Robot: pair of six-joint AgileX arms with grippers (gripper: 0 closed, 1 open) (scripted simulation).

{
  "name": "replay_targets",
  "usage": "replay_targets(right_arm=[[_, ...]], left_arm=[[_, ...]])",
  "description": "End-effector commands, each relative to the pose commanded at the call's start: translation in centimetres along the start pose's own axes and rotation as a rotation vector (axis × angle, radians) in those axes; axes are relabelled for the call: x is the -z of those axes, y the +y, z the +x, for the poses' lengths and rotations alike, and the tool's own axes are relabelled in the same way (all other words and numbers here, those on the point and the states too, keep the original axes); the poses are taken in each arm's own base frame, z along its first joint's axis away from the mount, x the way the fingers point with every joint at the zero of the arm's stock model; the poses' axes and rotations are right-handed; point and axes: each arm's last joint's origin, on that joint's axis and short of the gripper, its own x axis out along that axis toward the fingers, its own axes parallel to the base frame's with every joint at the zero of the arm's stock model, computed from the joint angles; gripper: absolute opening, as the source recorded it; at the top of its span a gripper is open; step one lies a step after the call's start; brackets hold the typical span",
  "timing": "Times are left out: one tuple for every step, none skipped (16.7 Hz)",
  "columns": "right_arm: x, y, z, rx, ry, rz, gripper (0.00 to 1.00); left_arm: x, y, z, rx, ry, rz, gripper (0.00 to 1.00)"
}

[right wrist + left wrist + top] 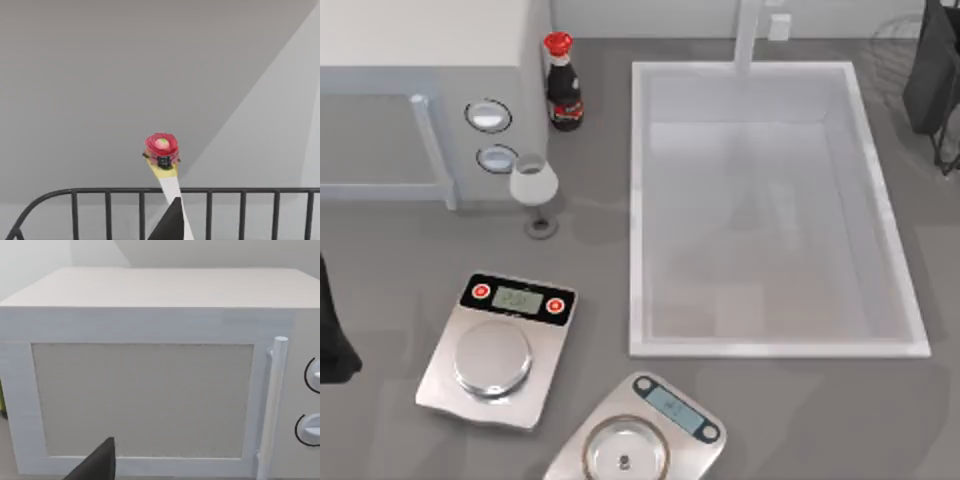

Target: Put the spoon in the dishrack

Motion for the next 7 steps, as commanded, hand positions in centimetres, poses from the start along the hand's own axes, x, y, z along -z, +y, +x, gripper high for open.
replay_targets(right_arm=[[0.00,0.00,0.00,0.000,0.000,0.000,0.98],[0.00,0.00,0.00,0.000,0.000,0.000,1.00],[0.00,0.00,0.00,0.000,0.000,0.000,1.00],[0.00,0.00,0.00,0.000,0.000,0.000,1.00],[0.00,0.00,0.00,0.000,0.000,0.000,1.00],[0.00,0.00,0.00,0.000,0.000,0.000,1.00],[0.00,0.00,0.00,0.000,0.000,0.000,1.00]], left_arm=[[0.00,0.00,0.00,0.000,0.000,0.000,1.00],[0.00,0.00,0.00,0.000,0.000,0.000,1.00],[0.00,0.00,0.00,0.000,0.000,0.000,1.00],[0.00,0.00,0.00,0.000,0.000,0.000,1.00],[0.00,0.00,0.00,0.000,0.000,0.000,1.00],[0.00,0.00,0.00,0.000,0.000,0.000,1.00],[0.00,0.00,0.00,0.000,0.000,0.000,1.00]])
